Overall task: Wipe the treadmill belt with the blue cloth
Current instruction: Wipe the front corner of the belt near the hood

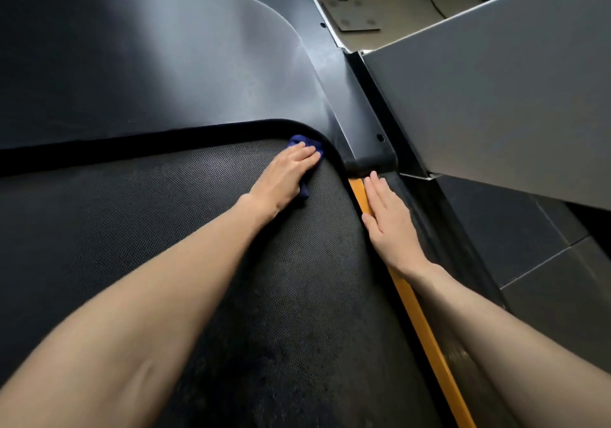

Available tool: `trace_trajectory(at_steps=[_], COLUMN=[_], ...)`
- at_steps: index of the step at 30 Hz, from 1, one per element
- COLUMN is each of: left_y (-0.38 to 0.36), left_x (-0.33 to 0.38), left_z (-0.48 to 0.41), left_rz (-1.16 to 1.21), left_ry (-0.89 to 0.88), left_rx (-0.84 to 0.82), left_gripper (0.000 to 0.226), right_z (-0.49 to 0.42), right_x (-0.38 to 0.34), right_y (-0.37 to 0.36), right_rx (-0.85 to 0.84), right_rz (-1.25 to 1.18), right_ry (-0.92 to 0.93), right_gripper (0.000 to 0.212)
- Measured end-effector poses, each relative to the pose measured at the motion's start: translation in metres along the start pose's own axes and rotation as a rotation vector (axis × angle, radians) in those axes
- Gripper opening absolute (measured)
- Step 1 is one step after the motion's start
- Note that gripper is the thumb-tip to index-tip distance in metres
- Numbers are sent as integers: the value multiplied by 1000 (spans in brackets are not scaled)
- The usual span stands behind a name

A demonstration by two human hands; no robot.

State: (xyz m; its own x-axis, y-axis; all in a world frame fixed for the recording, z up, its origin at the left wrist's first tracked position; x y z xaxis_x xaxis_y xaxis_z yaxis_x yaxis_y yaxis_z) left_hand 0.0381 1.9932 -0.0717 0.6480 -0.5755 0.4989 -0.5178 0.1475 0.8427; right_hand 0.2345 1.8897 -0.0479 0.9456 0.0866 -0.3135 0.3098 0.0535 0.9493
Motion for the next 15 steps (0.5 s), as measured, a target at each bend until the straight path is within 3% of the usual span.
trace_trajectory(at_steps=[2,3,6,7,9,11,14,15], left_y=[3,2,1,4,15,30,35,30], left_x=[11,21,42,39,19,-6,-26,-17], left_z=[6,15,51,54,41,17,3,6], left_rz=[77,99,121,58,-71,-125,-128,-78], left_ry=[3,-104,-527,-615,-680,-487,-13,10], left_rx=[117,125,-168,-283,-318,-175,-3,26], left_gripper=[37,29,34,36,41,39,47,48], right_z=[0,0,1,1,1,2,3,3], right_x=[-1,-1,-1,-1,-3,-4,-2,-2], right_y=[-1,-1,-2,-2,-3,-3,-5,-5], right_rx=[3,7,35,43,58,73,83,89], right_rz=[10,11,-4,-1,10,13,18,15], right_ry=[-6,-6,-20,-25,-23,-22,-12,-11], right_gripper=[63,63,62,62,61,61,60,60])
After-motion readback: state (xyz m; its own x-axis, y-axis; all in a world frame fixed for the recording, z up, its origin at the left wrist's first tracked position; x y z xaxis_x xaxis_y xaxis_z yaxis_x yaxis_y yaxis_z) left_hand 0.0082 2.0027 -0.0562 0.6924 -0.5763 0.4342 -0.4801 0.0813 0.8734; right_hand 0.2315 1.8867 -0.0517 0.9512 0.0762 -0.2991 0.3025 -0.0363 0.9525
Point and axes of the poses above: each hand's wrist, its own z-axis away from the middle knuckle, its own y-axis out of the back of the hand, x = y × z, the point moved 1 cm from there along -z, towards the middle knuckle, and after that the axes turned 2 degrees about -z, right-handed, at the moved point
